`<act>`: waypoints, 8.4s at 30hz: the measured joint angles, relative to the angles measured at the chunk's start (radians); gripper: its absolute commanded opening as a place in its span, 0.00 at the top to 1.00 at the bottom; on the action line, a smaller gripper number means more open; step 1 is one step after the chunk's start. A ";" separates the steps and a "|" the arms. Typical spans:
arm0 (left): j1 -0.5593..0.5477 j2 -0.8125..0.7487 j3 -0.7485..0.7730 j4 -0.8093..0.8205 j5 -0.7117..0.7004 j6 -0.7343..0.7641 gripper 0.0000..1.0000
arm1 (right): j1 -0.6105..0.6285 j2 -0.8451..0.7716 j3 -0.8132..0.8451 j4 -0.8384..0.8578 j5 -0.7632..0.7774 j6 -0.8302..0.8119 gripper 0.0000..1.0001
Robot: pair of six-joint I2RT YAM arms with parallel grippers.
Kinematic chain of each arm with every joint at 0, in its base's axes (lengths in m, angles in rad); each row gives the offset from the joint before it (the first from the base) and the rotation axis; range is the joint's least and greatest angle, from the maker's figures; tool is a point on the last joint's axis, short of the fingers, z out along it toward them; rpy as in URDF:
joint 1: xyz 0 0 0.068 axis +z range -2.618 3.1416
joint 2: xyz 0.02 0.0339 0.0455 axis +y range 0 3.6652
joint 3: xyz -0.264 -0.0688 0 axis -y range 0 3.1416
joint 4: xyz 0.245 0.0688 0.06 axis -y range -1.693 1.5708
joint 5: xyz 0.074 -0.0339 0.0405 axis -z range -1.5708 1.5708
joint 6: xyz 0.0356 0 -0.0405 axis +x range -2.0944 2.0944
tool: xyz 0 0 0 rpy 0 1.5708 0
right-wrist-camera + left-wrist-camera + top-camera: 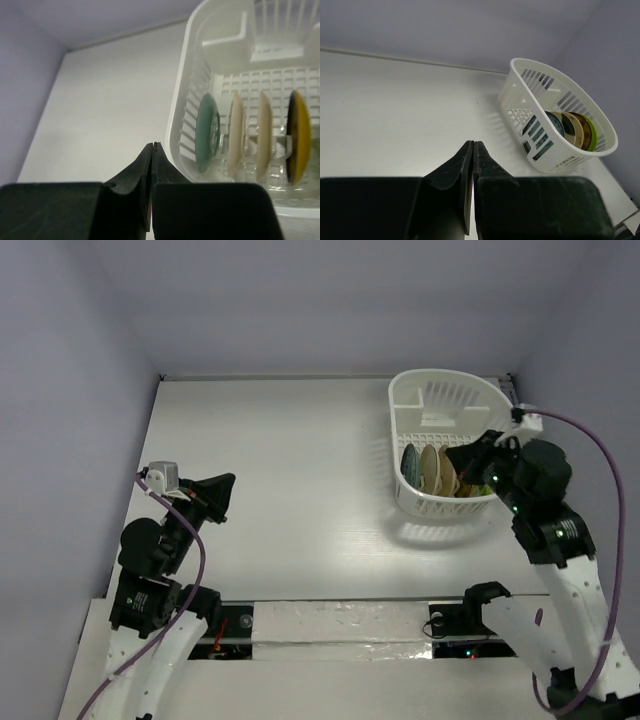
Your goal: Unload the plates from the dish rack
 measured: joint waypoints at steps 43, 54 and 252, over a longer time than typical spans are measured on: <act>-0.010 -0.023 -0.002 -0.021 -0.053 -0.019 0.41 | 0.373 0.879 0.244 -0.141 0.800 -0.108 0.88; -0.019 -0.033 -0.002 -0.021 -0.054 -0.019 0.41 | 0.421 0.926 0.321 -0.228 0.906 -0.135 1.00; -0.026 -0.027 -0.002 -0.036 -0.095 -0.027 0.42 | 0.652 1.287 0.323 0.496 0.293 0.274 0.33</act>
